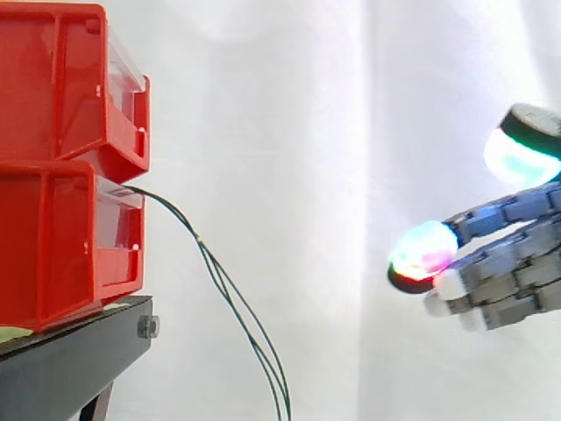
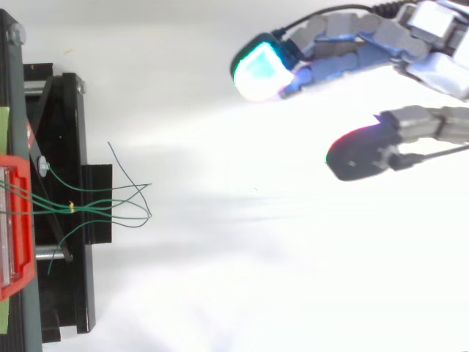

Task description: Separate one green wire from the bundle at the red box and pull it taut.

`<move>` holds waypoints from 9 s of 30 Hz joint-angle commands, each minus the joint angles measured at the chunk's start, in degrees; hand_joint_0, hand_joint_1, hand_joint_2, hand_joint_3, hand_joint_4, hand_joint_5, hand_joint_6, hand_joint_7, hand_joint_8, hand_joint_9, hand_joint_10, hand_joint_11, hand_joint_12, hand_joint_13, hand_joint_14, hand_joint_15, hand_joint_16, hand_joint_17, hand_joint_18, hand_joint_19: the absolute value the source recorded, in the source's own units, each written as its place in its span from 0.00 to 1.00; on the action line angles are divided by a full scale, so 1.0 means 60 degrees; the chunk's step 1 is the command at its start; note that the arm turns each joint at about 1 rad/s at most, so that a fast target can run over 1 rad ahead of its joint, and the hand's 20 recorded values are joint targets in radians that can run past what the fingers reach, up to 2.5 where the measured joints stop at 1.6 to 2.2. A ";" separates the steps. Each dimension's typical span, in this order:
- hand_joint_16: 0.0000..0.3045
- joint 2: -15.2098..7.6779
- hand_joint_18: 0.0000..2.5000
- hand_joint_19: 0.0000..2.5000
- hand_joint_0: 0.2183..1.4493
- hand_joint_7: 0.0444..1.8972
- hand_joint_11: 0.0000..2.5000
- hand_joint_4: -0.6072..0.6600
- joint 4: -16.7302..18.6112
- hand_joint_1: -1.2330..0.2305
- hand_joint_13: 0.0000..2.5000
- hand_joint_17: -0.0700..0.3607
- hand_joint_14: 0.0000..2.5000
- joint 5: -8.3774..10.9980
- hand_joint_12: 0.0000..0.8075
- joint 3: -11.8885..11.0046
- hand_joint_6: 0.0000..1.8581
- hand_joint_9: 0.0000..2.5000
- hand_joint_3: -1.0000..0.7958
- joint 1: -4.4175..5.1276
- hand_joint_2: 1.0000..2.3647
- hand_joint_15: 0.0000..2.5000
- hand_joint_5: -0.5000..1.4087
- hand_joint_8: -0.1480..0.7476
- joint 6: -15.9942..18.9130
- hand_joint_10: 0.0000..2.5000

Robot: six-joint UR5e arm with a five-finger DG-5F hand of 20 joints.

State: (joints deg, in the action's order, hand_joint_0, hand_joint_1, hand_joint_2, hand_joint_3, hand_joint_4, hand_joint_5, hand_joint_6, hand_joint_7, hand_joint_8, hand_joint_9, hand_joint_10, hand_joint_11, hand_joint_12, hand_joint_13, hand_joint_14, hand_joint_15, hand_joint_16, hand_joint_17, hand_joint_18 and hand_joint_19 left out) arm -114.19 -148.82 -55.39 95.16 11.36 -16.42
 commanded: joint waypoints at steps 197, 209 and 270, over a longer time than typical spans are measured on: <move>0.17 -0.3145 0.34 0.19 0.38 0.71 0.30 0.55 -0.1242 0.22 0.33 0.44 0.01 -0.0685 0.46 -0.4889 0.48 0.43 0.41 0.0362 0.01 0.16 0.18 0.52 0.2649 0.01; 0.17 -0.3072 0.34 0.18 0.42 0.71 0.30 0.61 -0.1432 0.20 0.33 0.43 0.01 -0.0656 0.45 -0.4889 0.48 0.43 0.28 0.0347 0.00 0.16 0.18 0.51 0.2649 0.01; 0.18 -0.2735 0.35 0.21 0.33 0.68 0.31 0.64 -0.2853 0.31 0.35 0.44 0.01 -0.0700 0.47 -0.5226 0.47 0.45 0.28 0.0157 0.00 0.17 0.18 0.53 0.2678 0.01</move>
State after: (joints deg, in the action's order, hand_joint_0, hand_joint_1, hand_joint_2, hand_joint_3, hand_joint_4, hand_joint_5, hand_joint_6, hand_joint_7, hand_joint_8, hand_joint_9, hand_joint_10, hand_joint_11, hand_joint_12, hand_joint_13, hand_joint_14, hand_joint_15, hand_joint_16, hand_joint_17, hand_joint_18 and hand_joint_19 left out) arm -130.82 -165.65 -59.59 63.83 12.43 -0.29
